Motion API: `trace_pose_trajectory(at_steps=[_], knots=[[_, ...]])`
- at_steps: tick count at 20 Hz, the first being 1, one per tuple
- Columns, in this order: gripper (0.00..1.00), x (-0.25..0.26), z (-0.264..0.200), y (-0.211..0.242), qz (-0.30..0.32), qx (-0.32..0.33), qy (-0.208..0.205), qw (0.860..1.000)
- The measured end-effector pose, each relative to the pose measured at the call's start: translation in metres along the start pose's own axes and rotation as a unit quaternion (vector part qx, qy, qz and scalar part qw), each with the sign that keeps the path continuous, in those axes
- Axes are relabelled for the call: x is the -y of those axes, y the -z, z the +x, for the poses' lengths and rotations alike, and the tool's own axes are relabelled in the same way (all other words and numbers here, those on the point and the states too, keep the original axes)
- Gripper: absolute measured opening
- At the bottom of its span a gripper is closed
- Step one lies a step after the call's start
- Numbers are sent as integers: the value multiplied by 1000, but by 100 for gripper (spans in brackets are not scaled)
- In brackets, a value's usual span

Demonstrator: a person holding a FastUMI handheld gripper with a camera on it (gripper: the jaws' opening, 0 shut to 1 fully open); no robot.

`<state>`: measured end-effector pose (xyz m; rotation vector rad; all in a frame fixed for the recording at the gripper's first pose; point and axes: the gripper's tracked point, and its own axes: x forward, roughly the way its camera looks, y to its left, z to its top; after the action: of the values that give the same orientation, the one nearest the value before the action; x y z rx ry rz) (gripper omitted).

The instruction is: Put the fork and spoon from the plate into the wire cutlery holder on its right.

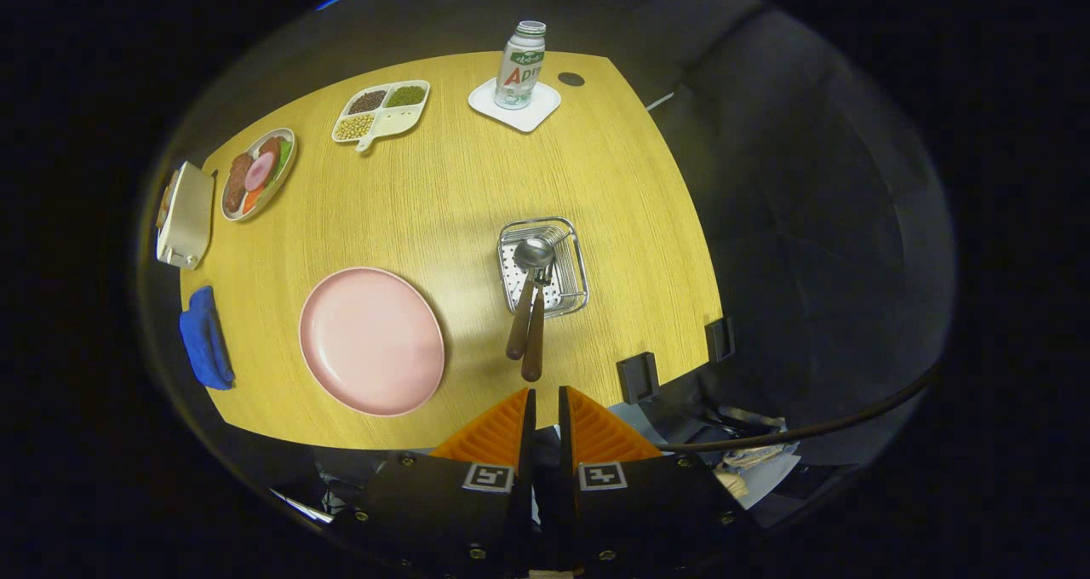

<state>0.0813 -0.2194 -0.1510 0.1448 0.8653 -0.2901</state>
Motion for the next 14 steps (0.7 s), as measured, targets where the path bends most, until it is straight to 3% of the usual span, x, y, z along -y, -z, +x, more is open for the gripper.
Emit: trace_pose_trajectory(at_steps=[3,7,10,14], knots=[[14,-7,-11,-10,5,39,-8,999],[13,-35,-40,-43,-4,172,-41,984],[13,-63,-76,-60,-26,278,-66,958],[13,-104,-138,-74,-41,407,-114,905]])
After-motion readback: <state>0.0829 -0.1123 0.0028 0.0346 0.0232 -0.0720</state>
